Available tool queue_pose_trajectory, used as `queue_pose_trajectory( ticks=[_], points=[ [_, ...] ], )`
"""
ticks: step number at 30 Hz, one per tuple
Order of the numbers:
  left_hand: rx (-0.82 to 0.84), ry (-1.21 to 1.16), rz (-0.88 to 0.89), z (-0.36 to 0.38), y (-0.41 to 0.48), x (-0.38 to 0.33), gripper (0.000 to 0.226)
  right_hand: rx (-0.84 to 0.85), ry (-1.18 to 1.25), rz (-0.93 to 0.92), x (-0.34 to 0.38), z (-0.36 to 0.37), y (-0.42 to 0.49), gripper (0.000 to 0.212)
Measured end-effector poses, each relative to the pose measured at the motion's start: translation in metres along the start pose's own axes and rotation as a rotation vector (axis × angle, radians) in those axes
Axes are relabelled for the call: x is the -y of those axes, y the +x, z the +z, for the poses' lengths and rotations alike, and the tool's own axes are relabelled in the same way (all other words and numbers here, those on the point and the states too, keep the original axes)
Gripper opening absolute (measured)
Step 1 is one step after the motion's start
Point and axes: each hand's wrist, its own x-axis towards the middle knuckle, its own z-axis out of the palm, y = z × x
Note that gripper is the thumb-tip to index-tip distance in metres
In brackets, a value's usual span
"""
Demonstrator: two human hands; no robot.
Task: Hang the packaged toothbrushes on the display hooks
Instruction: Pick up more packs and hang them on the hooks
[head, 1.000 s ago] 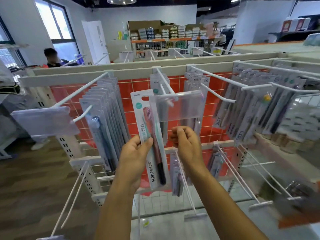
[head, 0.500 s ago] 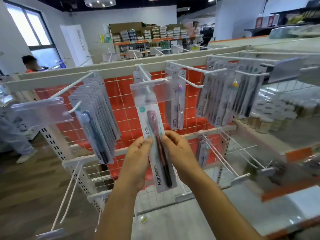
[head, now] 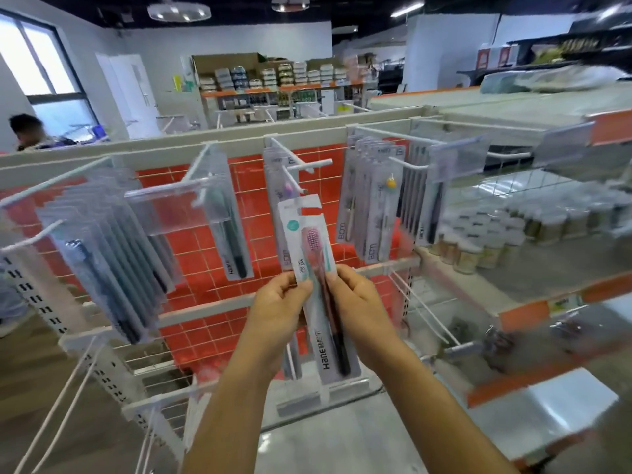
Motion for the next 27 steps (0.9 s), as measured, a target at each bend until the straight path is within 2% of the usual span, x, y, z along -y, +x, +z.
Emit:
queue_pose_trajectory(
  ticks=[10,18,27],
  points=[
    [-0.122,0.010,-0.025,0.019,0.004,0.003,0.009,0.034,-0.044,0.023,0.000,-0.026,0.012,0.024],
    [-0.220,0.033,0.046,0.020,0.001,0.009,0.011,0.098,-0.015,0.067,-0.003,-0.028,0.013,0.023],
    [-0.210,0.091,0.044,0.066,0.007,0.015,0.010,0.072,-0.025,0.077,0.002,-0.078,0.015,0.026]
  ],
)
